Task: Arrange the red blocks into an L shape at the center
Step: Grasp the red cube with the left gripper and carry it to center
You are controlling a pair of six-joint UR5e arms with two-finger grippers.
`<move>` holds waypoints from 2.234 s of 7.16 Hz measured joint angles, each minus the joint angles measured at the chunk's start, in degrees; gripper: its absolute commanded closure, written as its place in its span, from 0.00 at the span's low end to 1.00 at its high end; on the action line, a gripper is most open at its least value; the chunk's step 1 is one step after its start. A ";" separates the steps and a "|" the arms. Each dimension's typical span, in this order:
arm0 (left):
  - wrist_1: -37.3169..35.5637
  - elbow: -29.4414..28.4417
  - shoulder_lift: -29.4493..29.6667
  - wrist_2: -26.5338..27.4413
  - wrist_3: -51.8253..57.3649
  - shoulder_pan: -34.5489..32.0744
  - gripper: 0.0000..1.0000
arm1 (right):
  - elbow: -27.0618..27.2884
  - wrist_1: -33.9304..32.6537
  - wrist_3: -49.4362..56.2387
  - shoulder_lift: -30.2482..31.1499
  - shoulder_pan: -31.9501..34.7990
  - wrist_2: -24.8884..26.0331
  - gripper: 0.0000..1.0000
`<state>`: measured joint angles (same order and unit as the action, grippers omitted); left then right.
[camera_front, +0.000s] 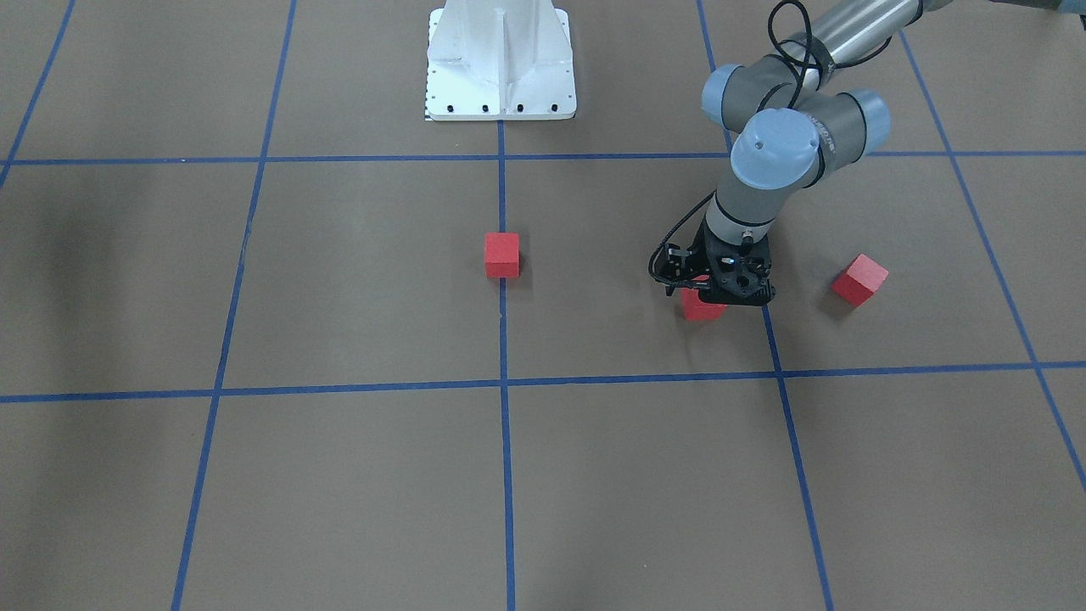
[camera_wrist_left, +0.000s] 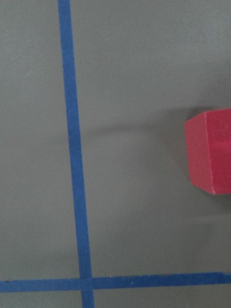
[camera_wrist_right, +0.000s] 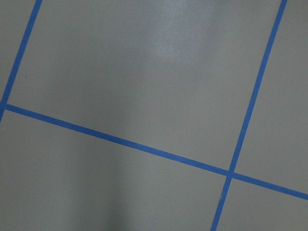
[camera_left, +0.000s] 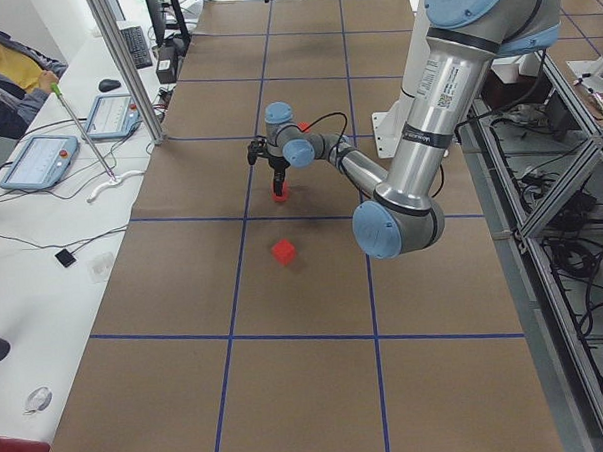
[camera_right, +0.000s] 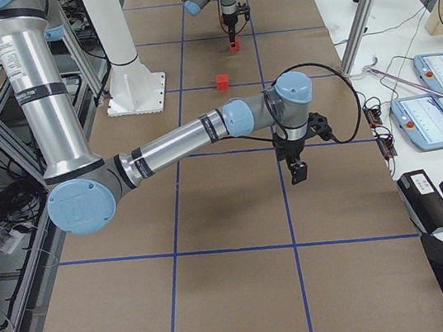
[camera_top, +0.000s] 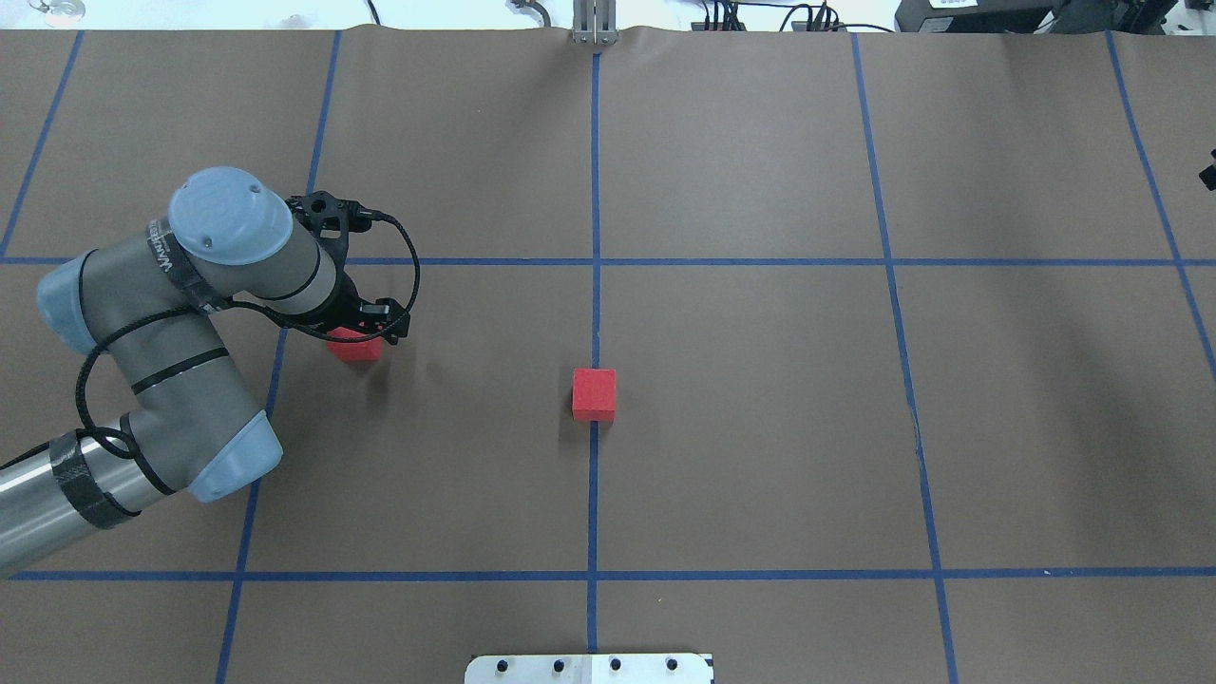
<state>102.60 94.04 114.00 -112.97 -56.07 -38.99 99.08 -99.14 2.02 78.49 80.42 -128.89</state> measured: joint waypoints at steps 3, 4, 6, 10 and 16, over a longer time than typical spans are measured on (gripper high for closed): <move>-0.55 -0.55 0.84 -0.12 0.25 0.05 1.00 | -0.06 0.00 -0.06 -0.01 0.00 0.04 0.00; -2.42 -0.52 2.69 -0.14 0.26 0.02 1.00 | -0.21 0.00 0.04 0.03 0.00 0.03 0.00; -8.66 -1.01 9.90 -0.09 0.05 0.20 1.00 | -0.81 0.06 0.27 0.94 0.00 -0.03 0.00; -10.98 -13.66 26.96 2.17 -3.58 5.19 1.00 | -0.97 0.09 0.27 2.18 0.23 -0.04 0.00; -10.66 -18.85 32.04 7.03 -6.31 10.78 1.00 | -0.92 0.09 0.06 2.20 0.60 -0.03 0.00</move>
<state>91.94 75.20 146.04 -105.93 -62.38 -28.21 98.16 -99.05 2.09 80.69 81.02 -128.93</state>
